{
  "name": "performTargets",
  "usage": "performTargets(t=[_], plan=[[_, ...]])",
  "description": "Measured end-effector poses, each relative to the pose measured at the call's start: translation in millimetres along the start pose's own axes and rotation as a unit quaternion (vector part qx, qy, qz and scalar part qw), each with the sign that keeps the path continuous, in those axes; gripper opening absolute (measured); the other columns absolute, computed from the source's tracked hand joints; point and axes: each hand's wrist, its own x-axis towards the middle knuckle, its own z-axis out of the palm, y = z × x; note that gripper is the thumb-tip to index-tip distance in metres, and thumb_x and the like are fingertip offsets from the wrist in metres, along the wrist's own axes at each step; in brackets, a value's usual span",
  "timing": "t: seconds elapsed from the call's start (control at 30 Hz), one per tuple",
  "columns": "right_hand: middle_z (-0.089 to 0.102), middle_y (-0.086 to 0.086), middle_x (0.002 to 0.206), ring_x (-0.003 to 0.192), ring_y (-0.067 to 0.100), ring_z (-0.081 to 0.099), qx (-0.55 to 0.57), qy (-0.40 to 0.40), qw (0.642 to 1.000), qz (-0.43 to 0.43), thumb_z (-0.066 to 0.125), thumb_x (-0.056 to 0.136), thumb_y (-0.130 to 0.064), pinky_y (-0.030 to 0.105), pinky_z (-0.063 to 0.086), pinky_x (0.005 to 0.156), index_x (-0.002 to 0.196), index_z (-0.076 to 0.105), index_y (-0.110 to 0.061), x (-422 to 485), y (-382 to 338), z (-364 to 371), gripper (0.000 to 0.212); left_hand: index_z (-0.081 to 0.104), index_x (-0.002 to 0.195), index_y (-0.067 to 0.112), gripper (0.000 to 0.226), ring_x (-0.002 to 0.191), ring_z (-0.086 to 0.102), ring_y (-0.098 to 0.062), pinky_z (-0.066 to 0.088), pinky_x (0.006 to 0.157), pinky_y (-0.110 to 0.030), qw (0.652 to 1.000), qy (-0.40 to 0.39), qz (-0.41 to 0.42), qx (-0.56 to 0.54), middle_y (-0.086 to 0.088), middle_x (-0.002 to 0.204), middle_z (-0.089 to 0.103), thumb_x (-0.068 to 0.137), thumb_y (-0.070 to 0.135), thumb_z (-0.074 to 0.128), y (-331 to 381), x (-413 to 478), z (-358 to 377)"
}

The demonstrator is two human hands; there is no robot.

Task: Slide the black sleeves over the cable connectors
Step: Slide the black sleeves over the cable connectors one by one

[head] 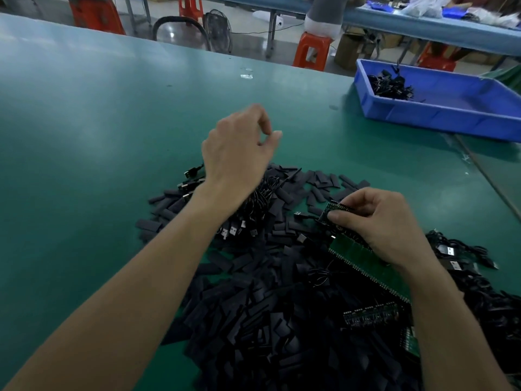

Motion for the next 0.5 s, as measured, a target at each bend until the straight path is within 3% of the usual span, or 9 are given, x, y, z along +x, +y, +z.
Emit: performTargets(t=[0.1,0.27,0.37,0.5], plan=[[0.073,-0.007,0.072,0.063,0.007,0.066,0.014,-0.012,1.0,0.001,0.087,0.072,-0.03,0.025,0.049,0.063,0.078,0.069,-0.023,2,2,3,0.02,0.062,0.083,0.026,0.016,0.055,0.054,0.005,0.046,0.055,-0.009,0.988,-0.083,0.075,-0.109,0.022,0.064,0.052,0.091,0.035,0.072,23,-26,3],[0.073,-0.001,0.068,0.058,0.005,0.064,0.107,-0.055,0.993,-0.011,0.084,0.075,-0.019,0.016,0.05,0.056,0.071,0.074,-0.029,1,0,5,0.014,0.065,0.096,0.022,0.015,0.079,0.063,-0.004,0.053,0.074,-0.021,0.924,-0.298,-0.033,-0.237,0.01,0.088,0.067,0.094,0.036,0.069,25,-65,34],[0.073,0.003,0.068,0.06,0.008,0.067,0.16,-0.07,0.985,-0.007,0.083,0.063,-0.033,0.017,0.054,0.058,0.071,0.074,-0.027,0,-1,2,0.013,0.063,0.084,0.019,0.016,0.066,0.054,-0.011,0.05,0.066,-0.031,0.857,-0.322,-0.135,-0.38,0.008,0.074,0.06,0.094,0.03,0.069,20,-74,45],[0.073,0.003,0.071,0.066,0.011,0.067,0.208,-0.075,0.975,0.008,0.086,0.053,-0.036,0.019,0.056,0.064,0.072,0.073,-0.024,2,1,4,0.026,0.062,0.081,0.016,0.016,0.064,0.052,-0.01,0.048,0.057,-0.02,0.785,-0.304,-0.2,-0.501,-0.006,0.078,0.059,0.093,0.019,0.071,17,-79,51]])
